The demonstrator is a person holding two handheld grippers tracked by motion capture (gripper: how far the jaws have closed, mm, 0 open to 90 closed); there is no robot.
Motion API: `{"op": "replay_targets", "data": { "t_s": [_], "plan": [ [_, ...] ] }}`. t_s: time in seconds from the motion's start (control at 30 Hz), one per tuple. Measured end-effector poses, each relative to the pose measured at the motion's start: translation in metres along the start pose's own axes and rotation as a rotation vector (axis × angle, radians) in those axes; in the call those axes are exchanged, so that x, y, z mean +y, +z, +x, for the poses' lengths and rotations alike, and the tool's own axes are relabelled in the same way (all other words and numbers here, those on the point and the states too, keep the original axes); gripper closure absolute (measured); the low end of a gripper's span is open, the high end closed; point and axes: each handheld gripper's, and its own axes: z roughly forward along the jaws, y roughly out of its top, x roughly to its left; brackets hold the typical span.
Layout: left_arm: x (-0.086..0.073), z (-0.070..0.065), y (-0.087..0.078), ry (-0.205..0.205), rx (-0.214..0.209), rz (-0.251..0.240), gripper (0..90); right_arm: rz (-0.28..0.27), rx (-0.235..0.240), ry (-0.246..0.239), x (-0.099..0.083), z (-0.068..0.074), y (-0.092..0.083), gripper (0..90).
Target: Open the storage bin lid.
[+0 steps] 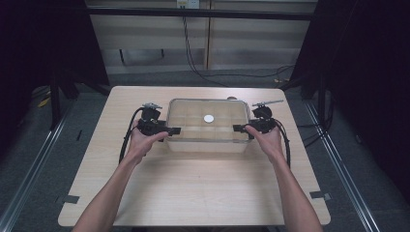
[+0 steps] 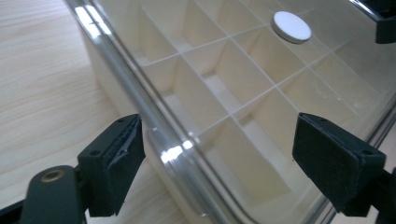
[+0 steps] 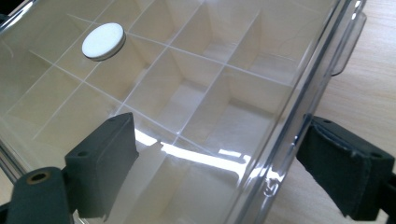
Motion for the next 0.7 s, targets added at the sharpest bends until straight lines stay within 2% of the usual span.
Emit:
{"op": "replay_targets", "data": {
  "t_s": [0.13, 0.17, 0.43, 0.5, 0.6, 0.63, 0.7],
  "plan": [
    [0.002, 0.001, 0.004, -0.018, -0.004, -0.001, 14.0, 0.013, 0.005, 0.008, 0.002, 0.000, 0.002, 10.6],
    [0.004, 0.001, 0.005, -0.015, -0.007, 0.013, 12.9, 0.015, 0.001, 0.009, 0.003, 0.000, 0.003, 9.6],
    [0.006, 0.002, 0.010, -0.012, -0.004, 0.030, 11.4, -0.006, 0.007, 0.036, 0.003, -0.001, 0.008, 9.7],
    [0.005, 0.002, 0.011, -0.033, -0.010, 0.032, 9.6, 0.000, 0.004, 0.040, 0.003, 0.000, 0.009, 8.9],
    [0.005, 0.001, 0.012, -0.023, 0.001, 0.030, 8.2, -0.006, 0.003, 0.045, 0.003, 0.000, 0.011, 8.4],
    [0.005, 0.001, 0.012, -0.035, -0.004, 0.027, 8.2, -0.012, 0.005, 0.048, 0.003, -0.001, 0.011, 8.3],
    [0.005, 0.003, 0.013, -0.033, -0.011, 0.028, 7.7, -0.012, 0.001, 0.054, 0.004, 0.000, 0.012, 8.1]
  ]
}}
